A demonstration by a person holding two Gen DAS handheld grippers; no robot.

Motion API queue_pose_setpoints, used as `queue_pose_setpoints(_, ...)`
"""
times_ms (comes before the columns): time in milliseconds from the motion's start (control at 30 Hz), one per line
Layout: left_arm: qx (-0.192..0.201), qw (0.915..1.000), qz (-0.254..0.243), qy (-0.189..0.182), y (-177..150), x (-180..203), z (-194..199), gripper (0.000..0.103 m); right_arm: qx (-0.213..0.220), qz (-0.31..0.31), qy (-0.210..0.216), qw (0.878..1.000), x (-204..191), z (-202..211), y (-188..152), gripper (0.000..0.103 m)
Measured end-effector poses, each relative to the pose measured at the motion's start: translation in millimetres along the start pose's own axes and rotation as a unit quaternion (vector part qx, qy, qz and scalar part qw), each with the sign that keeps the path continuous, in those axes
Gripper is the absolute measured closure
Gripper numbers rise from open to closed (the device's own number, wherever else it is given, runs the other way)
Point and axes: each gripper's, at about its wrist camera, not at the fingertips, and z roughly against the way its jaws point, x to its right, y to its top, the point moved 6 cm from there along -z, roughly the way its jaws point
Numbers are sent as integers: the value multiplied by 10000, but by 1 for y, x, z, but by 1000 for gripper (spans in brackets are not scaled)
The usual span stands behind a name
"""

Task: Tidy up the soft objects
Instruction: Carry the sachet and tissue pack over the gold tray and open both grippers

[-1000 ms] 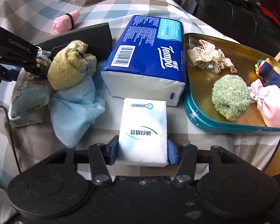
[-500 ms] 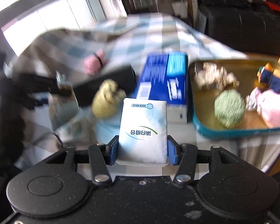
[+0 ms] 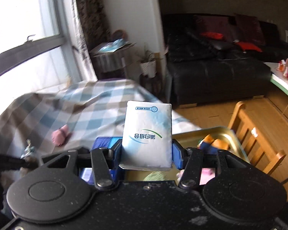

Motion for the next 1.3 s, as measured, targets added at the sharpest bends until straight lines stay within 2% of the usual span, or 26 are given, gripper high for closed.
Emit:
queue_pose_setpoints(167,11,9991,-389,-194,11,46,12,59,71,-94,-371,9992,38,-14,23,52)
queue_pose_setpoints(367,5,9937,-932,-629,20,117,17,59,-201,-24,-736,9971,70,-37,37,52)
queue_pose_setpoints(600,-101,9831,-1539,-981,20,200,6,59,-524,-413,-919,9935,97,-53,33,52)
queue_pose_setpoints(767,-294,9766,-1809,-1121,18,250,-16,59,-651,-699,-991,9905,115,-56,28,52)
queue_pose_setpoints(1100,-806,9715,-1881,-1199,14,309,-66,59,-970,-1305,-996,9817,144,-68,18,52)
queue_pose_setpoints(1300,-873,9711,-1913,-1133,8,318,-76,48,-1076,-1415,-991,9791,148,-72,16,52)
